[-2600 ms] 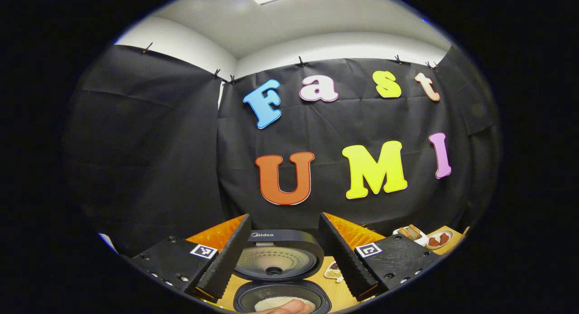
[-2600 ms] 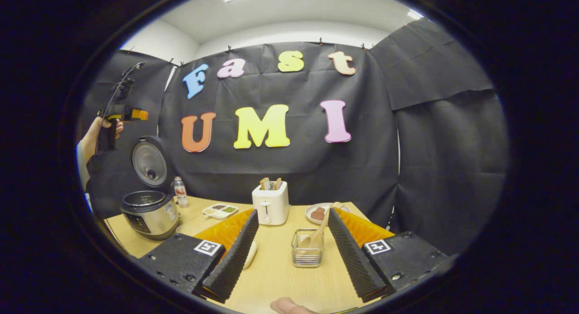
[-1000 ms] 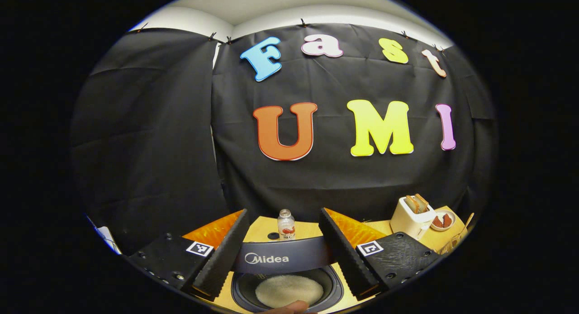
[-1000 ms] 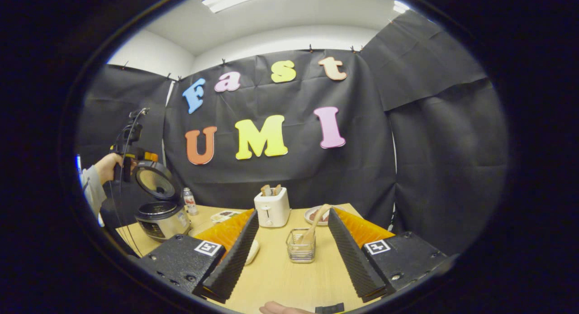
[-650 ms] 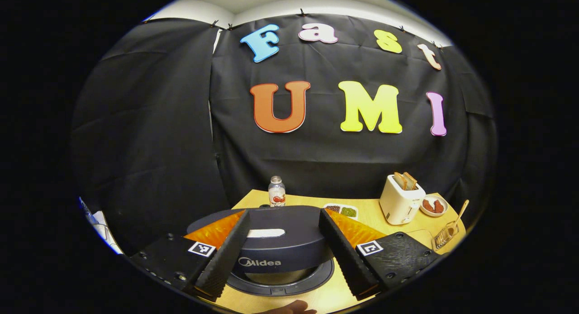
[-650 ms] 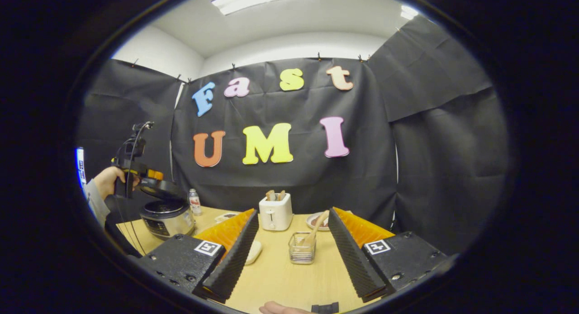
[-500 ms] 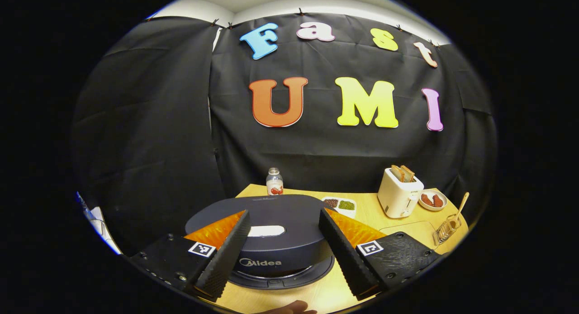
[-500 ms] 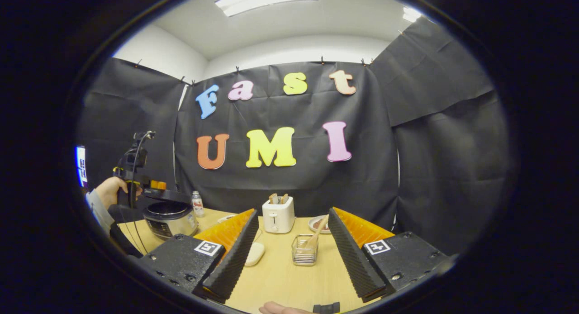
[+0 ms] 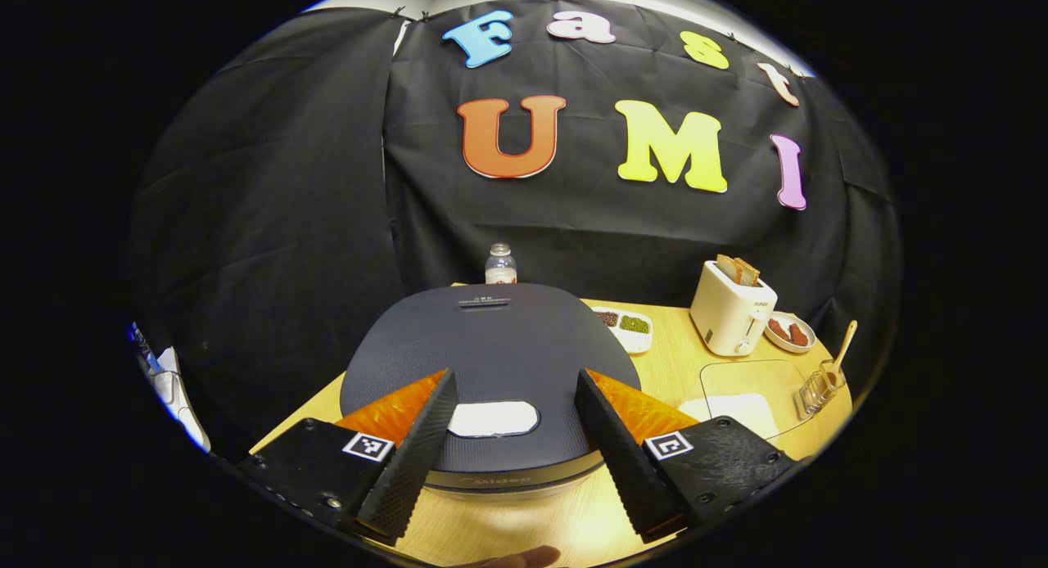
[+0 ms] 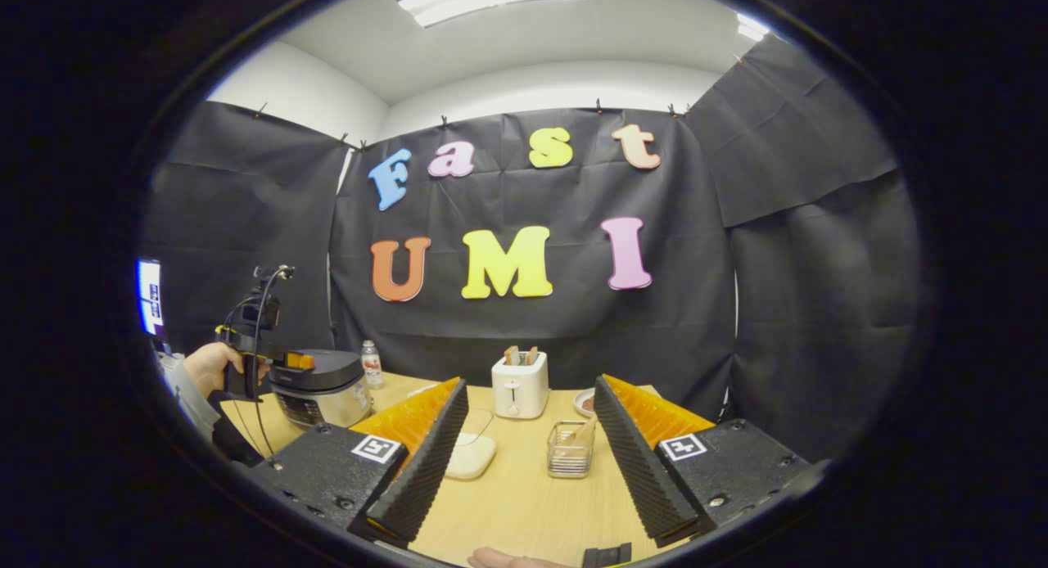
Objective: Close the left gripper, press the button to open the rice cooker; take a wooden spoon from the chopstick holder with the right hand, scoop a spoonful of rice and pour it into the rice cooker, then put the wooden spoon back into the chopstick holder.
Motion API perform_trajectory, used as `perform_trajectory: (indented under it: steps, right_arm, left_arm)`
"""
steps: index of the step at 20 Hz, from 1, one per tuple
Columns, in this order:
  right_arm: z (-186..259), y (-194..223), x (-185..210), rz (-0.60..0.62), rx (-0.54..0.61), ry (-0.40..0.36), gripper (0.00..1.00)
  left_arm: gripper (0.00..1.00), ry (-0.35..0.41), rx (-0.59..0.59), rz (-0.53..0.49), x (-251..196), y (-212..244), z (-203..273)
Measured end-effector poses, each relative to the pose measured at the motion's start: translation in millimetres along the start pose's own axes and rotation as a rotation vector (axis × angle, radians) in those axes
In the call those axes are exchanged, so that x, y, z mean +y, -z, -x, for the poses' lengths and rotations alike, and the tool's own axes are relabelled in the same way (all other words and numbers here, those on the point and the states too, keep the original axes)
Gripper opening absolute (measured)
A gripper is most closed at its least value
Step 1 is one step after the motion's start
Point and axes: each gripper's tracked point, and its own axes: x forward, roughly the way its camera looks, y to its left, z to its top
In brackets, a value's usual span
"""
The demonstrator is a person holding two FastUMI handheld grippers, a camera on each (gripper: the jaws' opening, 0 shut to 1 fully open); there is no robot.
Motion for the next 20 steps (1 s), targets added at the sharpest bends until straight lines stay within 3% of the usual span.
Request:
perform_trajectory:
  steps: [1, 2, 13, 14, 16, 20]
  right_arm:
    - [-2, 2, 4, 0.000, 0.006, -0.009, 0.95]
    - [-1, 3, 8, -0.001, 0.012, -0.018, 0.99]
    - [5, 1, 16, -0.011, -0.002, -0.035, 1.00]
    - [5, 2, 17, -0.014, 0.002, -0.037, 0.95]
    - [3, 5, 18, -0.019, 0.010, -0.039, 1.00]
    - [3, 6, 20, -0.024, 0.017, -0.045, 0.99]
  left_arm:
    - [0.95, -0.003, 0.009, 0.003, 0, 3, -1]
    - [0.95, -0.003, 0.001, 0.004, 0, 1, -1]
    - [0.96, -0.030, 0.019, 0.040, 5, 1, -8]
    - [0.96, -0.029, 0.018, 0.035, 5, 1, -10]
    - [0.96, -0.026, 0.014, 0.049, 7, 2, -16]
    - [0.92, -0.021, 0.015, 0.074, 7, 4, -20]
